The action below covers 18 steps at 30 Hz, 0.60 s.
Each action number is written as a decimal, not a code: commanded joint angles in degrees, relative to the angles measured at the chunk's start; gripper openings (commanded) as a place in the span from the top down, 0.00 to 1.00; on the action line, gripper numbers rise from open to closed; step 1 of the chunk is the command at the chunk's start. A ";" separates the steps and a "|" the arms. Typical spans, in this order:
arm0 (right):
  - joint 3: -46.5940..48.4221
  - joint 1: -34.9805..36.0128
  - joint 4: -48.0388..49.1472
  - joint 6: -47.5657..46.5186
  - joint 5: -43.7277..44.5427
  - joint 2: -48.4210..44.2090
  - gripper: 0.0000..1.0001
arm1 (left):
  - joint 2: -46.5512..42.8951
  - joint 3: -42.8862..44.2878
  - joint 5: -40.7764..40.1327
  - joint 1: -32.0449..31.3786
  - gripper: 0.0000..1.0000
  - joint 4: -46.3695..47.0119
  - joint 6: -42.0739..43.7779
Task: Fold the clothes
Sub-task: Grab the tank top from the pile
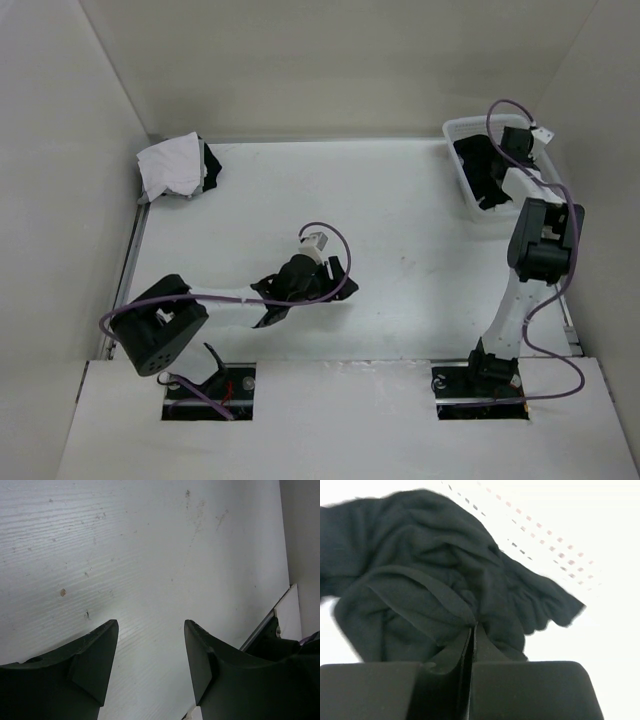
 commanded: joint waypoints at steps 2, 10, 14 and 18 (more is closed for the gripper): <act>-4.82 2.58 11.97 2.00 3.00 -15.87 0.99 | -0.01 2.29 1.51 0.09 0.47 4.07 -0.78; -13.44 9.95 17.69 3.76 1.52 -38.28 1.00 | -5.98 1.06 1.95 4.57 0.48 2.14 -0.87; -13.72 18.73 18.75 2.45 -1.91 -49.53 1.00 | -12.38 0.88 0.81 10.27 0.48 -2.59 -1.30; -9.07 30.77 17.35 -1.06 -5.69 -56.84 1.00 | -19.15 0.27 -2.52 15.46 0.48 -8.39 -2.62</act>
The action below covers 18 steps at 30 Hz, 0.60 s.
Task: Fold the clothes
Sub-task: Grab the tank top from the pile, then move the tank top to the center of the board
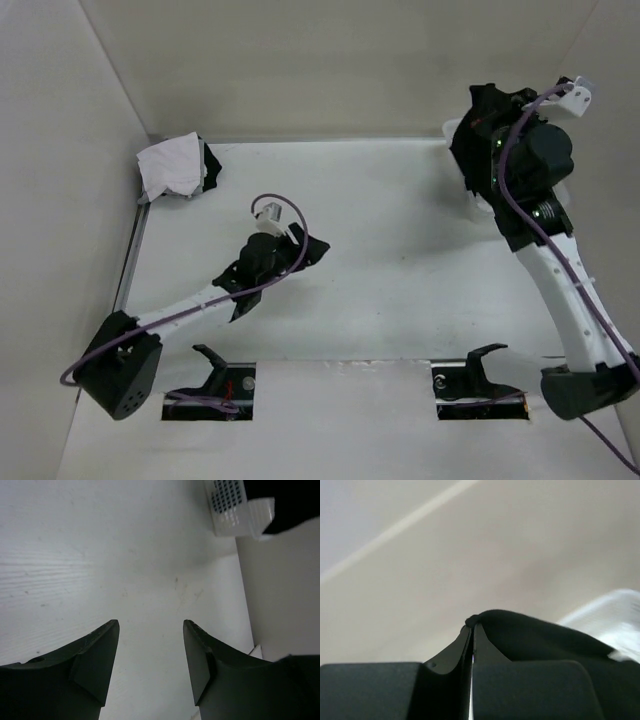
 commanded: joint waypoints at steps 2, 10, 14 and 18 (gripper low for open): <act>7.09 11.75 3.42 -5.18 -4.84 -6.23 1.00 | -8.63 -0.59 -4.96 4.87 0.48 -5.69 -1.92; 13.98 28.48 2.28 -9.42 -9.24 -7.73 0.98 | -22.17 -0.15 -6.39 13.66 0.48 -14.31 -2.81; 5.21 28.67 3.06 -5.21 -9.77 -6.86 0.97 | -29.47 0.64 -5.15 18.50 0.48 -19.23 -3.16; -5.26 24.90 7.97 5.50 -15.55 -2.82 0.98 | -32.03 0.55 -3.22 22.72 0.47 -23.02 -3.95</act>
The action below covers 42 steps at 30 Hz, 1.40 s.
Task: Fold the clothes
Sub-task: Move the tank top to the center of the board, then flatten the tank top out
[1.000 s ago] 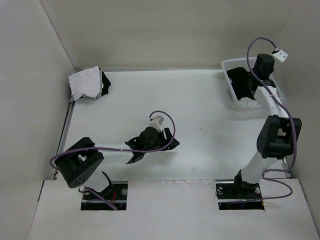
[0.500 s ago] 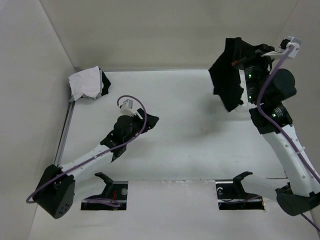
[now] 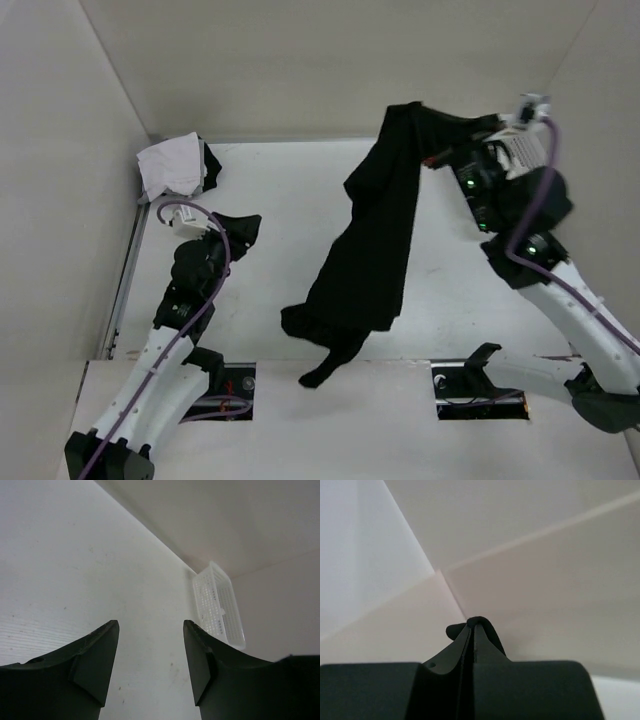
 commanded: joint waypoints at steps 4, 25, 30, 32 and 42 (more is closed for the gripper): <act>-7.35 -3.56 8.62 19.12 -11.62 15.77 0.99 | 1.59 -1.01 3.68 4.16 0.47 -3.53 -2.84; -10.18 6.37 11.25 17.37 3.73 5.11 1.00 | 0.45 0.05 2.62 6.01 0.48 -4.14 -2.94; -38.23 3.23 14.88 34.65 9.55 -3.61 0.99 | 2.12 -0.30 1.57 5.04 0.48 -4.14 -1.88; -46.67 -0.90 15.22 41.61 7.37 -3.36 0.98 | 3.78 -0.74 0.96 4.34 0.48 -3.79 -1.35; -55.77 -18.59 19.45 44.99 -6.00 9.12 0.98 | 32.41 0.21 -8.36 -6.38 0.47 11.83 -0.12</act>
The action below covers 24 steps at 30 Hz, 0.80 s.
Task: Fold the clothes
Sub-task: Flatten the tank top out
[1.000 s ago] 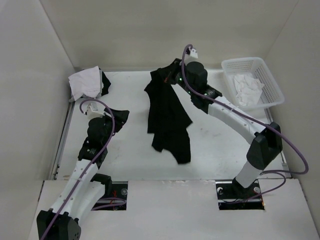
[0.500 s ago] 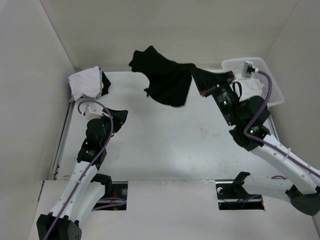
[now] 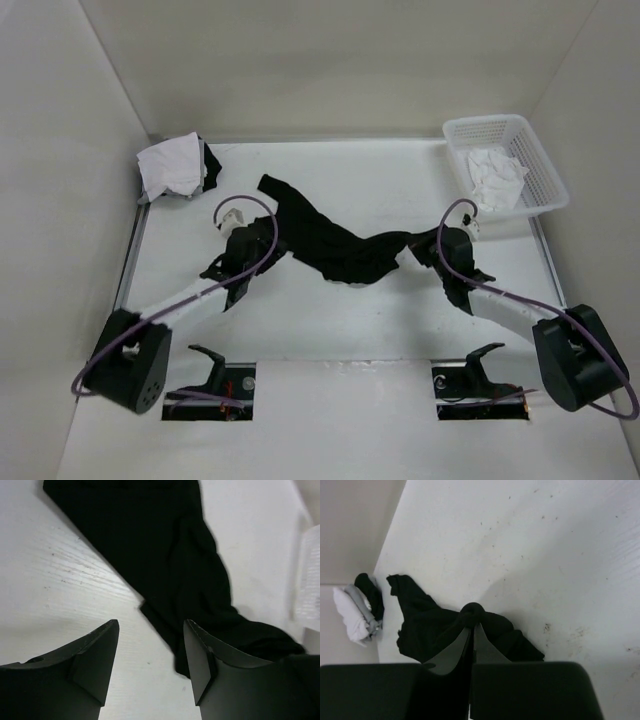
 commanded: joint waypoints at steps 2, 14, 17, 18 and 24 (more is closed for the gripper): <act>0.82 -0.56 7.88 1.03 -3.84 0.20 0.97 | 12.50 2.99 -4.06 -1.23 0.47 13.75 1.12; -1.56 0.06 7.88 -1.61 -4.02 -3.48 0.93 | 33.63 12.85 -2.48 3.16 0.93 19.66 -2.47; -1.73 0.23 6.31 -2.75 -4.10 -4.97 0.93 | 29.10 11.20 -2.12 5.27 1.00 20.28 -5.28; -1.73 0.58 5.17 -3.36 -4.10 -5.59 0.94 | 24.98 9.88 -3.08 5.71 1.00 20.37 -5.46; -2.61 4.27 -4.58 -7.41 -4.98 -10.86 0.94 | -5.79 8.27 -15.47 5.80 1.00 10.81 -0.47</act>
